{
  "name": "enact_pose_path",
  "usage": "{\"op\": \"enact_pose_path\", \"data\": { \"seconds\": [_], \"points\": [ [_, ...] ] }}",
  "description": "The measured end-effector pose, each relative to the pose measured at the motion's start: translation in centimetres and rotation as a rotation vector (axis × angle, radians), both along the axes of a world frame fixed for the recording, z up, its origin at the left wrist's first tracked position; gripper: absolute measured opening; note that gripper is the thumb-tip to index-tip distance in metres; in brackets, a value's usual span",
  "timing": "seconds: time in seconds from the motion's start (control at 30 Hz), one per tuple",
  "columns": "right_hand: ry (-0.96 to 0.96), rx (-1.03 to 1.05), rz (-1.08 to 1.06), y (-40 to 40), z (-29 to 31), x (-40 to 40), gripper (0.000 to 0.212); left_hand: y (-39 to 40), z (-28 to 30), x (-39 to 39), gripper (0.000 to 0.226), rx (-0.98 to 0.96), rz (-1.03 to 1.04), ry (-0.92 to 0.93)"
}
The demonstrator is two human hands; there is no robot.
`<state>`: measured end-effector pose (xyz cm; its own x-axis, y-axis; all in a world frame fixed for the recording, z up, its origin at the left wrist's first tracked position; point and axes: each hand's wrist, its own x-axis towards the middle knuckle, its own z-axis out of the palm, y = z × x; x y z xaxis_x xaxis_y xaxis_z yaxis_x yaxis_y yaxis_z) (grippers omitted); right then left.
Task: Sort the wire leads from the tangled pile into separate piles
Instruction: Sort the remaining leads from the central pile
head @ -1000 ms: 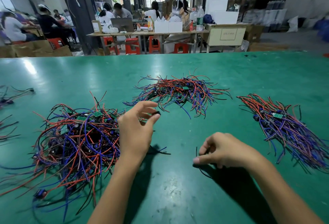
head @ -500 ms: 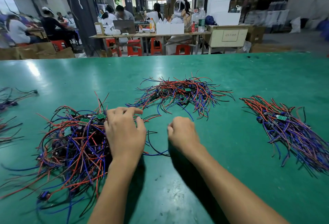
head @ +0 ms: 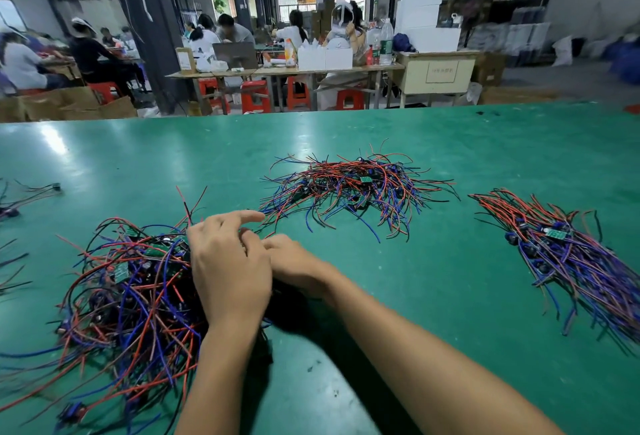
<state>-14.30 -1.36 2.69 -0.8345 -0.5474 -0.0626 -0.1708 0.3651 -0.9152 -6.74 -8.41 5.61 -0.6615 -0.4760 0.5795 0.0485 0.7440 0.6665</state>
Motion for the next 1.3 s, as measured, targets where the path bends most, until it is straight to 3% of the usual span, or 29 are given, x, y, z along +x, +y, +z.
{"op": "enact_pose_path", "data": {
  "seconds": [0.07,0.13,0.23,0.33,0.47,0.63,0.73,0.93,1.1,1.3],
  "points": [
    [-0.095,-0.102,-0.093,1.3,0.4,-1.9,0.024,-0.2,-0.1,-0.1,0.031,0.010,-0.003,-0.001],
    [0.037,-0.003,-0.327,3.3,0.6,-4.5,0.033,-0.3,-0.2,-0.1,0.030,0.016,0.000,0.004],
    [0.473,0.562,-0.579,8.0,0.6,-8.2,0.042,-0.1,-0.1,-0.1,0.029,0.029,-0.009,0.016],
    [0.556,0.937,-0.458,12.1,0.1,-10.3,0.046,-0.1,-0.1,0.0,0.029,0.043,-0.024,0.022],
    [0.683,0.933,-0.437,13.9,-0.9,-10.4,0.037,-0.1,-0.2,-0.1,0.028,0.055,-0.022,0.025],
    [0.701,0.858,-0.392,14.1,-1.0,-10.1,0.029,0.4,-0.4,-0.1,0.027,0.068,-0.053,0.003],
    [0.748,0.686,-0.497,14.1,-1.0,-9.3,0.022,0.4,-0.6,-0.1,0.027,0.079,-0.070,-0.006],
    [0.578,-0.084,-0.887,14.7,1.2,-5.8,0.012,1.2,-0.5,-0.1,0.026,0.059,-0.102,-0.018],
    [0.505,-0.595,-0.826,15.9,3.6,-0.1,0.010,3.6,-1.1,-0.1,0.026,0.085,-0.333,-0.062],
    [0.253,-0.898,-0.650,16.6,4.3,5.8,0.013,6.3,-2.2,0.3,0.052,-0.116,-0.627,-0.143]
  ]
}}
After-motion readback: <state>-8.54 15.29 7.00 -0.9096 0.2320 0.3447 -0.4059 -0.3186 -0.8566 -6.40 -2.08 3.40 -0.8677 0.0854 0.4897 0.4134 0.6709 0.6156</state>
